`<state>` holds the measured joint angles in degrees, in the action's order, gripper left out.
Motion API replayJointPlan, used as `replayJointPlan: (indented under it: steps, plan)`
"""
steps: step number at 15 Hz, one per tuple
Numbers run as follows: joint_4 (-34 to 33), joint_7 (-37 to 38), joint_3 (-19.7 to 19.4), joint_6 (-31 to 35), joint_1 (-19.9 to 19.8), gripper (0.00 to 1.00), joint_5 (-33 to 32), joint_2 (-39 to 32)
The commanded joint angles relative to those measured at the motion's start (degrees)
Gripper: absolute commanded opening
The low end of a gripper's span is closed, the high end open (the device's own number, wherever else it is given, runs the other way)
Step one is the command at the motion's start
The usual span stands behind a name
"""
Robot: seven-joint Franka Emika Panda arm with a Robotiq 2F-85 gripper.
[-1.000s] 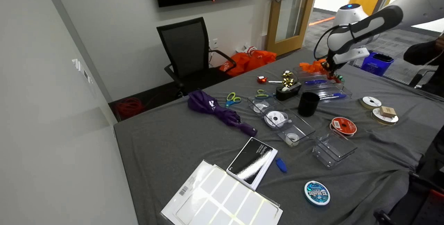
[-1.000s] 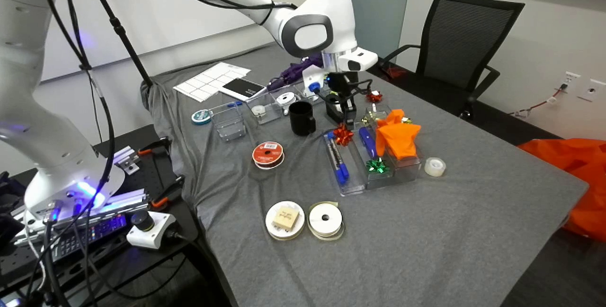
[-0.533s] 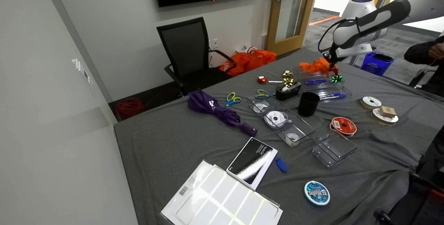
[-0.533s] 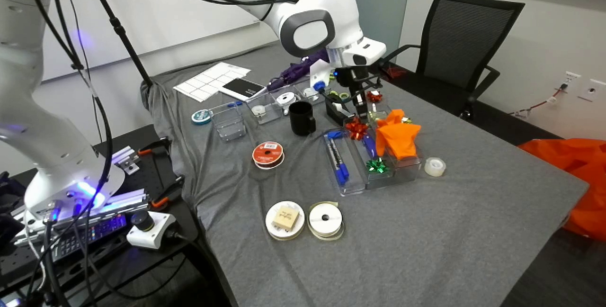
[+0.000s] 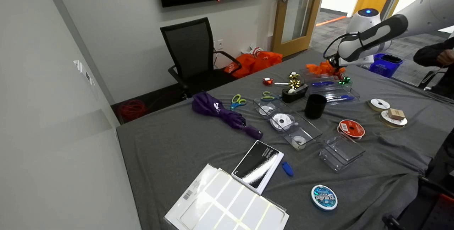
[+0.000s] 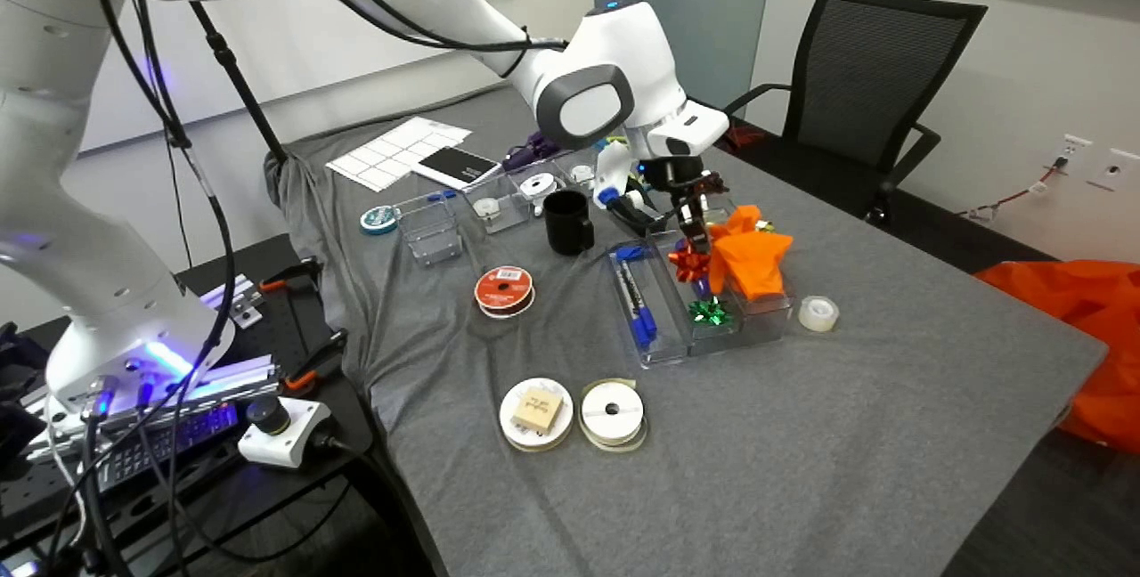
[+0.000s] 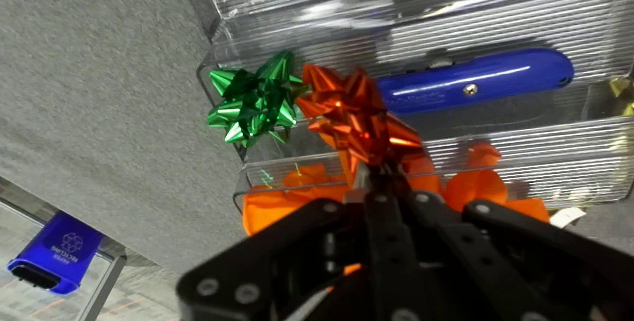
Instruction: Move the red bow to the right
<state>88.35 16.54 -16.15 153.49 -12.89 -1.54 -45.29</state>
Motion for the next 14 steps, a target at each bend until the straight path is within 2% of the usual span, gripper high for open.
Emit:
replayJointPlan:
  steps: [1,2,3,8,12,14]
  plan:
    - [-1.9,1.6,-1.9,2.8,0.9,0.08,0.2,-2.8]
    - [-1.9,1.8,-2.2,3.6,1.0,0.27,0.2,-3.2]
    - [-1.9,1.9,-2.6,3.8,1.2,0.31,0.1,-3.4]
    - [-0.7,1.6,-3.4,3.5,1.9,0.68,-0.1,-2.5]
    - [1.4,0.3,-2.4,2.4,2.3,0.95,0.1,-0.4]
    - [3.0,-1.1,-1.7,1.1,2.5,1.0,0.0,1.3]
